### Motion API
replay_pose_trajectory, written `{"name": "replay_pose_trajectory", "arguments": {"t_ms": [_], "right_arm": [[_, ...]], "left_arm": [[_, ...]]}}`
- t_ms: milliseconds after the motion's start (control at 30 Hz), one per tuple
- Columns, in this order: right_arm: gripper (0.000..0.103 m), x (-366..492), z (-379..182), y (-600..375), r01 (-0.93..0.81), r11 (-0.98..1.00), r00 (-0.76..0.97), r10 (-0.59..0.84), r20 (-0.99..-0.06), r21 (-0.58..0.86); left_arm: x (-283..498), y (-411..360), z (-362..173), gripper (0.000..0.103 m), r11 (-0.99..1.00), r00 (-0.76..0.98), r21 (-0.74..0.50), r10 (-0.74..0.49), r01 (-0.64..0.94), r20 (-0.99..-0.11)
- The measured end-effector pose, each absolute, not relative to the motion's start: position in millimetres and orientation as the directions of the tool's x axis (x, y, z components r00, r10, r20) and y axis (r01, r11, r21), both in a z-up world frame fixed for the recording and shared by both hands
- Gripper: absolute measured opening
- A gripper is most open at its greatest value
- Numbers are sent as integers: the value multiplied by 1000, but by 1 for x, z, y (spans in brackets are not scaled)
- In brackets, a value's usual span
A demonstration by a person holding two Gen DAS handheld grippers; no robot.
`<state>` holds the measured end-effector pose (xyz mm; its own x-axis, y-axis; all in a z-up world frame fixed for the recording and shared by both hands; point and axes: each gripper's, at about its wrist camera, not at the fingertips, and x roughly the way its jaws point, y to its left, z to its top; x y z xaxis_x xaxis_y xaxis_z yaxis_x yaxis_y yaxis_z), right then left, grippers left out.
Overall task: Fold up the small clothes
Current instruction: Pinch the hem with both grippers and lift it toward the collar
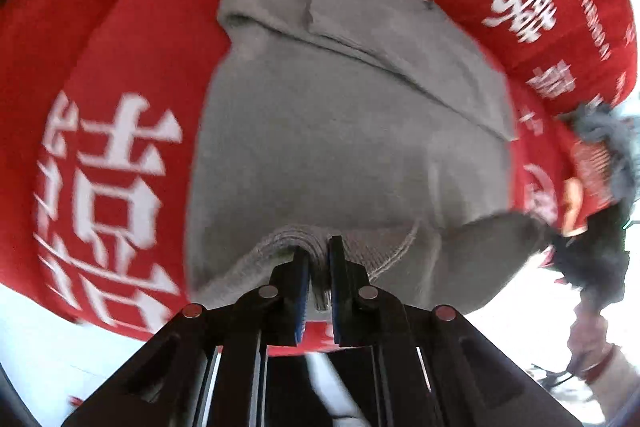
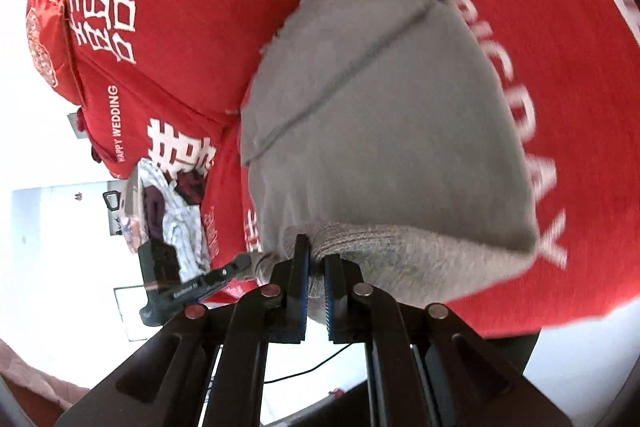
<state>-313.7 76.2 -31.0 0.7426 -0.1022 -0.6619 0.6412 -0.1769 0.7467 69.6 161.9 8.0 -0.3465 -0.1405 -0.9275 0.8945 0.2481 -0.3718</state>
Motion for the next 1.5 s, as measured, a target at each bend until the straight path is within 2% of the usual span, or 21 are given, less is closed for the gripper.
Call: {"name": "replay_pose_trajectory", "arguments": {"t_ms": [67,133,167,233,367,467,500,533,567,600,800,833,867,900,933,967,1000,1033,1133,1300,1500], "right_arm": [[7,-325,-39,59,656,-192,727,-100,-679,730],[7,-322,-51,47,673,-207,711,-83,-698,710],[7,-324,-56,43,683,-208,704,-72,-707,701],[7,-322,-65,33,715,-199,677,-44,-735,670],[7,-326,-82,27,759,-215,629,1,-777,615],[15,-324,-82,26,801,-193,583,34,-812,567],[23,-321,-75,27,833,-149,543,29,-840,533],[47,-322,-69,27,851,-116,518,21,-855,512],[64,-321,-63,27,869,-82,491,9,-871,489],[65,-319,-56,28,891,-28,452,-7,-892,453],[65,-303,-56,24,944,188,280,-15,-960,272],[65,-297,-59,22,942,220,263,-17,-965,252],[65,-291,-62,20,939,245,252,-20,-968,240],[65,-284,-67,18,935,279,231,-18,-973,217],[59,-278,-71,18,932,304,211,-12,-977,198],[43,-270,-73,20,928,340,169,-19,-985,153],[33,-265,-71,24,919,376,143,-41,-989,118],[8,-260,-68,27,910,403,129,-55,-990,97],[7,-250,-52,41,896,445,73,-131,-989,7],[7,-261,-12,49,932,363,88,-217,-972,3],[7,-259,37,49,954,296,65,-341,-938,-42]], "left_arm": [[74,156,3,23,229,-298,-315,-107,921,-949],[71,152,1,74,218,-233,-254,-115,942,-966],[69,149,5,79,211,-195,-220,-136,952,-971],[68,143,9,79,187,-184,-212,-158,959,-970],[62,130,0,79,124,-185,-201,-132,972,-974],[47,113,-17,79,55,-195,-200,-80,978,-978],[44,109,-24,79,35,-195,-197,-64,980,-979],[40,106,-28,79,25,-193,-194,-53,981,-980],[38,104,-33,79,14,-186,-187,-43,982,-982],[36,103,-38,79,8,-180,-181,-34,984,-983],[29,96,-46,79,6,-163,-163,-29,987,-986],[29,97,-45,76,3,-162,-162,-33,987,-986],[28,97,-45,69,1,-161,-161,-37,987,-986],[27,97,-44,55,-3,-151,-151,-44,989,-988],[26,98,-42,39,-6,-155,-154,-54,988,-986],[26,100,-39,26,-5,-169,-169,-64,986,-983],[26,101,-38,12,-3,-194,-194,-67,981,-979],[27,102,-35,12,3,-207,-207,-73,978,-976],[26,107,-25,12,-3,-217,-218,-106,976,-970],[41,121,15,12,21,-247,-256,-205,966,-947],[51,103,71,12,10,-257,-278,-349,961,-901]]}}
